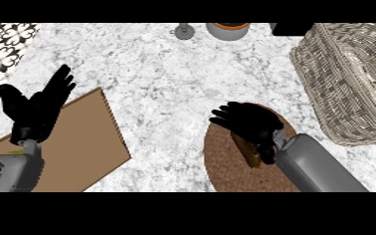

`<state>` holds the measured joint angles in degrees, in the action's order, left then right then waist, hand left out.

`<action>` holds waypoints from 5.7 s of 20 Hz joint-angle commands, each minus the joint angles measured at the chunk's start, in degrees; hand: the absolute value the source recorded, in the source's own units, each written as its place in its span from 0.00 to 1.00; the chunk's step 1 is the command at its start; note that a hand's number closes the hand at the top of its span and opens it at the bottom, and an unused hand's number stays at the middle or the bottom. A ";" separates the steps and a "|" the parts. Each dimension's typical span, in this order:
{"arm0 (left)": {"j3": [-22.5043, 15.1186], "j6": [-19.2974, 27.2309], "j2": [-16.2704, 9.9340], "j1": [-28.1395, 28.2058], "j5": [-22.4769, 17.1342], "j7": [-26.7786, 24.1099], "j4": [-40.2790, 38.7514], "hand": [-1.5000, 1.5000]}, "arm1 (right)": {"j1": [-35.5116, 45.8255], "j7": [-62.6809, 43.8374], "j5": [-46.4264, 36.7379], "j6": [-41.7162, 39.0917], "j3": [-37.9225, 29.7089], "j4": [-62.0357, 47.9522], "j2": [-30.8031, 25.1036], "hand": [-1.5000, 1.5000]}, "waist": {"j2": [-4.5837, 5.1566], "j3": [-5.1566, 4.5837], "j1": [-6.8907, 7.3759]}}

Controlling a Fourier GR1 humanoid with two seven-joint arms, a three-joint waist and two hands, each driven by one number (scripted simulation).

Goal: Pick the sweet potato from the placemat and place it in the basket

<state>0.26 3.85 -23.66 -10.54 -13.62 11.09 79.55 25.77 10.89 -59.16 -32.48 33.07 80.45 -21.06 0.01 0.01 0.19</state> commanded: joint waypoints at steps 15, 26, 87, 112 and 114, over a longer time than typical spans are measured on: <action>2.72 -1.77 5.13 -2.58 6.17 1.64 -0.98 0.50 | -7.26 8.22 -9.70 -1.95 -3.83 4.11 0.22 0.00 | -0.04 -0.01 -0.26; 6.47 -5.42 4.18 -1.99 6.18 -0.89 -3.91 0.50 | -5.33 14.48 -19.58 7.70 -1.58 -5.00 -0.40 1.00 | 0.02 -0.02 -0.18; 4.06 -5.76 7.03 -7.99 8.67 1.82 -2.52 0.50 | 52.32 -87.94 -53.17 63.56 -66.49 -49.55 2.06 1.00 | 2.31 -0.12 5.18; 5.93 -5.58 6.93 -4.73 8.31 1.38 -1.85 0.50 | 35.51 -87.76 -56.54 82.04 -79.74 -45.82 1.35 0.00 | 1.18 0.07 1.86; 5.94 -6.00 7.40 -1.43 7.94 0.31 -0.63 0.50 | 34.68 -84.70 -54.78 80.93 -82.00 -46.64 -0.15 0.00 | 0.79 0.08 2.01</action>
<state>6.28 -2.55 -16.83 -13.70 -5.82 11.70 78.00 62.54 -64.22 -114.58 43.09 -46.31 33.10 -20.80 1.00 0.05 2.25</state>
